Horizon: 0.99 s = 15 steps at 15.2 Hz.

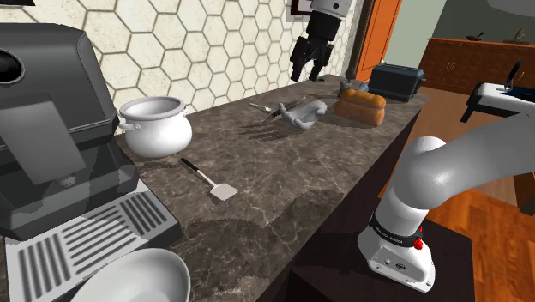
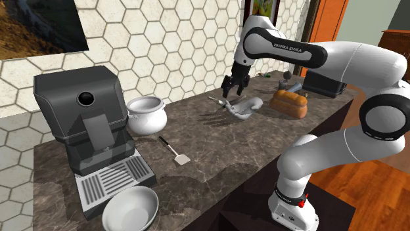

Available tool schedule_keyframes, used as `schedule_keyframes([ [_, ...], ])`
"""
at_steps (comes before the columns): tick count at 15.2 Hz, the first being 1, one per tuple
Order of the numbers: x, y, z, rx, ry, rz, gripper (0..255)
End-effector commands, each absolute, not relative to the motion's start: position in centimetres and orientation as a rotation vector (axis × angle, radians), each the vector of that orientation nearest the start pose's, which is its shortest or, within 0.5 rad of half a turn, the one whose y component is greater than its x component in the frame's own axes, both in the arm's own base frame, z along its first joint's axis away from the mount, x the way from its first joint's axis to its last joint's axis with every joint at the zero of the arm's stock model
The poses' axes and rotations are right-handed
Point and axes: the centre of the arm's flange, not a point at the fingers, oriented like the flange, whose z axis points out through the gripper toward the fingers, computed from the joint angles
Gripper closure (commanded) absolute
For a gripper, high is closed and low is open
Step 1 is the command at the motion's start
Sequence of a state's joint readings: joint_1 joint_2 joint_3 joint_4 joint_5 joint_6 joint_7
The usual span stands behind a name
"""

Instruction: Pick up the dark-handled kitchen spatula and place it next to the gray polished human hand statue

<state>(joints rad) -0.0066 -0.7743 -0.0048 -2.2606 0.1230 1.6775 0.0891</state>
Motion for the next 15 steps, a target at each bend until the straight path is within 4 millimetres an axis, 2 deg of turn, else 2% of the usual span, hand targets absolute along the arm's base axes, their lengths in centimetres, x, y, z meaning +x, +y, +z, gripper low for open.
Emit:
schedule_keyframes([
  [1,32.0,0.8,64.4,-2.991,0.151,-0.280,0],
  [15,42.9,12.3,53.2,-3.059,0.150,-0.203,0],
])
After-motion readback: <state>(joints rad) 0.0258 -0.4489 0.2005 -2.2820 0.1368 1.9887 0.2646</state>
